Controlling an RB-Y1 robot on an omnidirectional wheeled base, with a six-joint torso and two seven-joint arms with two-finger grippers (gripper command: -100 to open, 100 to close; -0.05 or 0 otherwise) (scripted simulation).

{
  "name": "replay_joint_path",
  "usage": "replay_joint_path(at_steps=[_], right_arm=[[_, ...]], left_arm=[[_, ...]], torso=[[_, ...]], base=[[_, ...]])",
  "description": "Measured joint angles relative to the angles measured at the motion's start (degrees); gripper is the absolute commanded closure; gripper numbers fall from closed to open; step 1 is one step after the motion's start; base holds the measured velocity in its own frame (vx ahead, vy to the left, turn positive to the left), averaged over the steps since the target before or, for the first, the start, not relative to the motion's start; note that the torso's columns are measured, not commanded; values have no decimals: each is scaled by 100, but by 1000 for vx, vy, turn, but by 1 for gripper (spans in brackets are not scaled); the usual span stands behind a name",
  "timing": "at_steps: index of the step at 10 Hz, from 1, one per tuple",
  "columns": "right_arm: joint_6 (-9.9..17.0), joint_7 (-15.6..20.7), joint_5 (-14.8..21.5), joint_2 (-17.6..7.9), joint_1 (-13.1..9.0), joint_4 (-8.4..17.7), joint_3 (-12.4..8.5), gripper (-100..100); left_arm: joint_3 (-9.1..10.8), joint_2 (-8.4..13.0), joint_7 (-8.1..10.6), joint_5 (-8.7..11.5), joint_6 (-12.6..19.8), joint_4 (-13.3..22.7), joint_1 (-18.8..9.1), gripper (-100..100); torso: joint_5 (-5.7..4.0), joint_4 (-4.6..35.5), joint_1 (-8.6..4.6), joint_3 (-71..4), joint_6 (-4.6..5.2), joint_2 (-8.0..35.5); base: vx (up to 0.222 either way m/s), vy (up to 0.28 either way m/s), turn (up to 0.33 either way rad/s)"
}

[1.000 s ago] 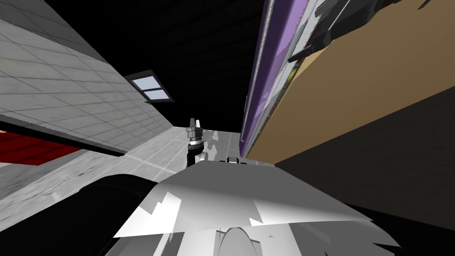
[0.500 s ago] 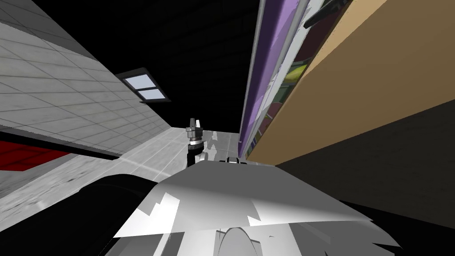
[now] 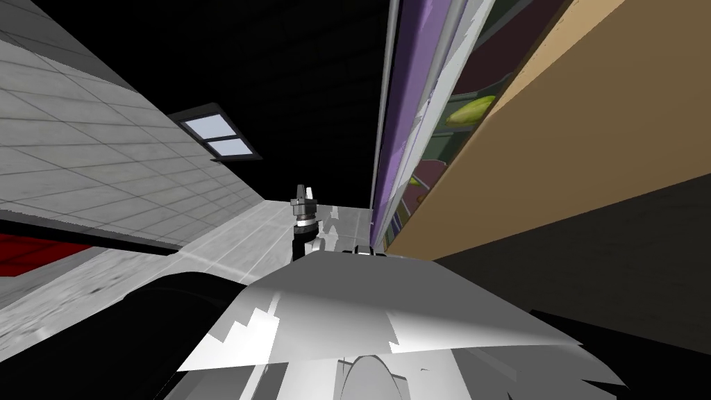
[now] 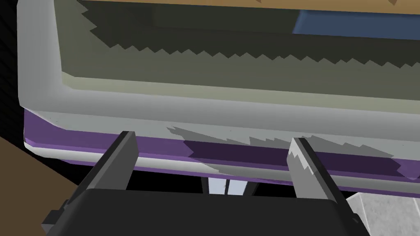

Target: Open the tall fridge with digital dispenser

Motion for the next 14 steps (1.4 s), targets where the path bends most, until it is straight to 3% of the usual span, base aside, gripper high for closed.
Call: replay_joint_path(at_steps=[3,5,6,10,14], right_arm=[[-37,167,42,-308,-123,237,-113,-100],[-105,143,23,-378,-133,322,-113,-100],[-126,134,21,-386,-135,335,-114,100],[-71,24,-36,-631,-108,342,18,100],[37,-198,-148,-1126,-86,320,282,100]], left_arm=[[0,0,0,0,0,0,0,0],[0,0,0,0,0,0,0,0],[0,0,0,0,0,0,-1,0],[-2,-2,0,0,0,-1,0,0],[-3,-3,0,0,0,0,0,0]], torso=[[-3,3,-2,9,1,11],[1,5,7,9,2,5],[0,2,4,9,1,12],[17,-4,42,-2,-2,-4],[7,-5,18,-4,-4,-3]], base=[[69,-8,-18],[84,9,21],[8,1,-1],[87,198,-102],[102,296,-138]])
